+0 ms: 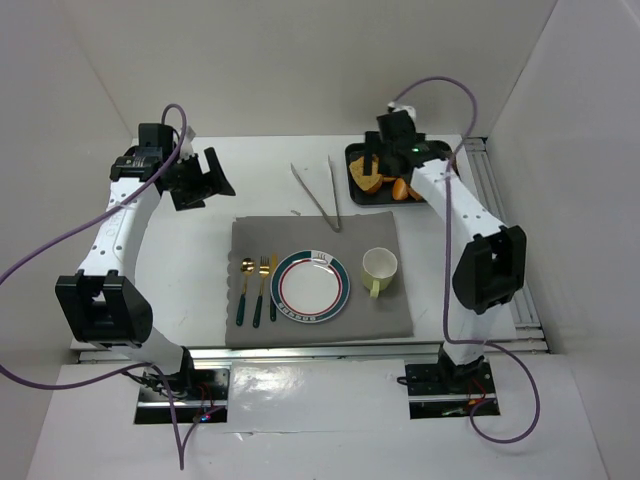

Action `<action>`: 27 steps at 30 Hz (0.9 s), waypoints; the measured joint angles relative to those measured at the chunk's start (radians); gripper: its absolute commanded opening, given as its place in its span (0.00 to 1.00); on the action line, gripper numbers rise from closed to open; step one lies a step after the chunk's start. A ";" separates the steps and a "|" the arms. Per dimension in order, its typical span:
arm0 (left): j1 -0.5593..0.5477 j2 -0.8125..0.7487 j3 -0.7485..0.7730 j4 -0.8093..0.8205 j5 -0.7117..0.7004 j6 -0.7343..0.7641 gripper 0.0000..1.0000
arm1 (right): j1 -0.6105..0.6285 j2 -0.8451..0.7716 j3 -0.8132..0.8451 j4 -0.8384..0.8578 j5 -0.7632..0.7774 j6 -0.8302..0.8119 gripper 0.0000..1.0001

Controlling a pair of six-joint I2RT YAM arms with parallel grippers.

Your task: Place the bread

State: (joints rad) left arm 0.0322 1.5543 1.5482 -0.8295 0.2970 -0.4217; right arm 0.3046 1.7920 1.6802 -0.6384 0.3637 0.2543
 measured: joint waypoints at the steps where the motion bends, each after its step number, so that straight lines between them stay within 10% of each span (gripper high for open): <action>1: 0.000 0.000 -0.001 0.000 0.000 0.000 0.99 | 0.042 0.011 0.023 0.003 -0.013 -0.015 1.00; 15: 0.000 0.000 -0.002 0.000 -0.032 0.000 0.99 | 0.204 0.482 0.325 -0.015 -0.267 -0.150 1.00; 27: 0.000 0.000 -0.002 0.000 -0.050 0.004 0.99 | 0.204 0.572 0.394 -0.015 -0.308 -0.159 1.00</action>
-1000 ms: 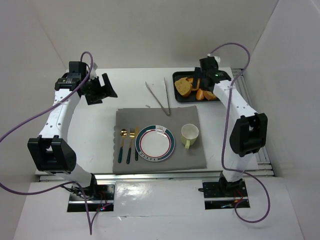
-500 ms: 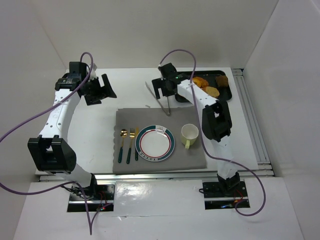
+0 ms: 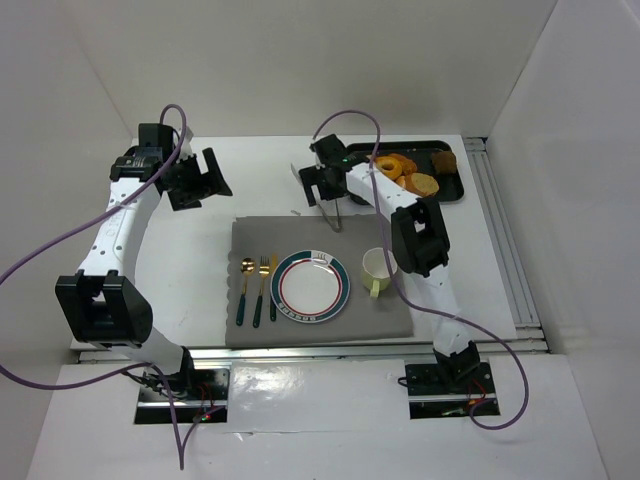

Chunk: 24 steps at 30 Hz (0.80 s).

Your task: Place the bread

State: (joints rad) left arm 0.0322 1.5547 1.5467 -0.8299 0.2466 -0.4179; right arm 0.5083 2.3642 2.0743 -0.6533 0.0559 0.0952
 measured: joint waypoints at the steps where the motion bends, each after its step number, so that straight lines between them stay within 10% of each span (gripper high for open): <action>1: 0.000 0.000 0.000 0.000 0.000 0.000 0.99 | 0.000 0.006 0.002 0.002 0.000 0.000 1.00; 8: 0.000 0.000 -0.008 0.008 0.003 0.000 0.99 | 0.004 0.072 0.005 0.027 0.045 0.005 0.98; 19: 0.000 0.000 -0.067 0.041 0.047 -0.004 0.99 | 0.018 0.137 0.094 0.140 0.093 -0.003 0.40; 24: 0.000 0.000 -0.067 0.045 0.048 -0.003 0.99 | 0.020 0.128 0.137 0.137 0.115 0.000 0.37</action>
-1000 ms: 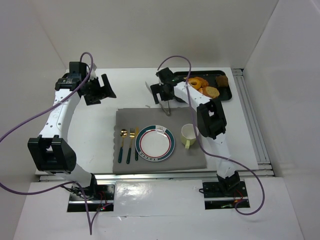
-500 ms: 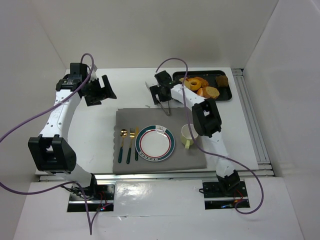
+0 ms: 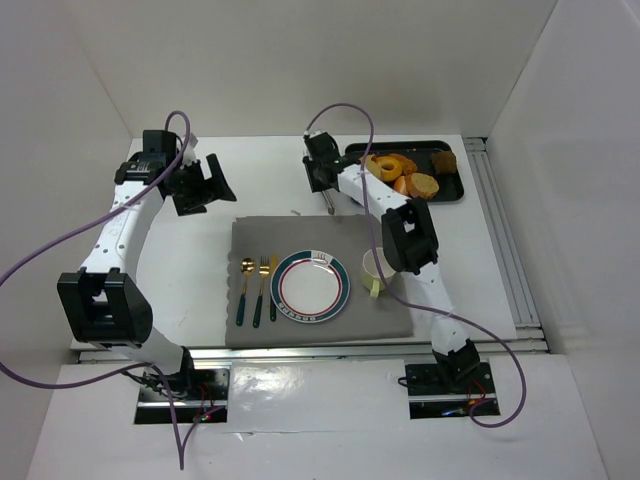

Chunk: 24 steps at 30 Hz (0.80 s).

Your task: Place the bread

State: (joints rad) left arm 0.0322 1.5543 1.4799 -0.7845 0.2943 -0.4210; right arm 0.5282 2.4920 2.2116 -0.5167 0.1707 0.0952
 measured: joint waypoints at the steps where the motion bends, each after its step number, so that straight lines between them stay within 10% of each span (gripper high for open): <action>1: 0.000 -0.001 0.000 0.000 0.000 0.000 0.99 | 0.000 -0.013 0.000 -0.003 0.002 0.000 0.37; 15: 0.000 -0.027 -0.038 0.008 0.015 -0.001 0.99 | -0.306 -0.710 -0.335 -0.084 -0.066 0.079 0.37; 24: 0.000 -0.028 -0.039 0.015 0.038 -0.001 0.99 | -0.459 -0.772 -0.490 -0.283 -0.115 0.098 0.40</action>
State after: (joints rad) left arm 0.0322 1.5261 1.4414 -0.7692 0.3321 -0.4217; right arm 0.0692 1.7199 1.7214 -0.7994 0.0555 0.1936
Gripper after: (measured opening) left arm 0.992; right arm 0.396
